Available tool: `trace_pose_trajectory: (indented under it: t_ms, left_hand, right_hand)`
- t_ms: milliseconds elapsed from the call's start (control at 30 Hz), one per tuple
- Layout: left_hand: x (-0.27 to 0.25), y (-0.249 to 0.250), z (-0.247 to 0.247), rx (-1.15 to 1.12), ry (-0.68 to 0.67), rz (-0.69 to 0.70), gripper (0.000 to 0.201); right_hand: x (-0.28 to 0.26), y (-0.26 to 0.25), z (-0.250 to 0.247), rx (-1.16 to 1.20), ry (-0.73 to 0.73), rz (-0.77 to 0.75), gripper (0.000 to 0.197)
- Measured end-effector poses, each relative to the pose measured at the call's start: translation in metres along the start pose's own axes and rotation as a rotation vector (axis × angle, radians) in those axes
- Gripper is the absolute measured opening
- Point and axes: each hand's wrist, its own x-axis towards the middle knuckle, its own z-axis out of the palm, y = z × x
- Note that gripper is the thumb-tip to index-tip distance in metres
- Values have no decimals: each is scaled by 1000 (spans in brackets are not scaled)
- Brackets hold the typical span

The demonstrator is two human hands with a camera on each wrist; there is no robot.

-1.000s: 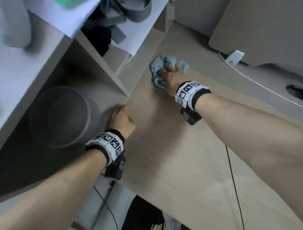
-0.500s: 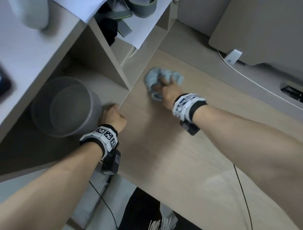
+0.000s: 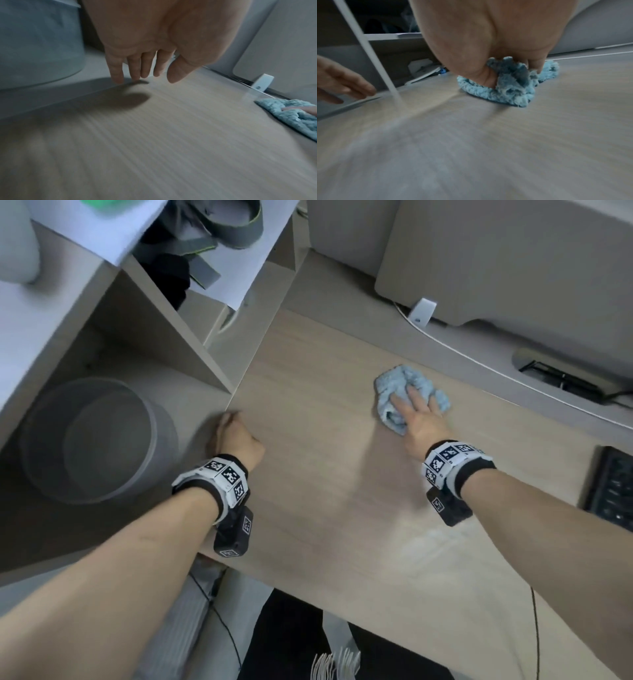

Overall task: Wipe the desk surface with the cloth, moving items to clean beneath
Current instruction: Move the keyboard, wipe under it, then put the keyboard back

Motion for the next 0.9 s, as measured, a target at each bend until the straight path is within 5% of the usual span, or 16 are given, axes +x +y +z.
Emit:
trace_pose_trajectory:
  t_ms: [67, 233, 300, 600, 767, 900]
  left_hand:
    - [-1, 4, 6, 41, -34, 24, 60]
    - [-2, 2, 9, 254, -82, 52, 67]
    - [-1, 5, 5, 250, -89, 47, 61]
    - [-16, 13, 11, 290, -47, 99, 66]
    - [-40, 54, 40, 296, -65, 289, 58]
    - [-60, 80, 67, 286, -99, 351, 59]
  right_hand:
    - [-7, -17, 6, 6, 1, 9, 84]
    - [-61, -97, 61, -96, -149, -503, 84]
    - [-69, -92, 67, -177, -200, -565, 83]
    - [-71, 24, 33, -73, -46, 60, 90]
    - [-100, -6, 58, -91, -80, -90, 83]
    - [-127, 40, 64, -143, -83, -72, 83]
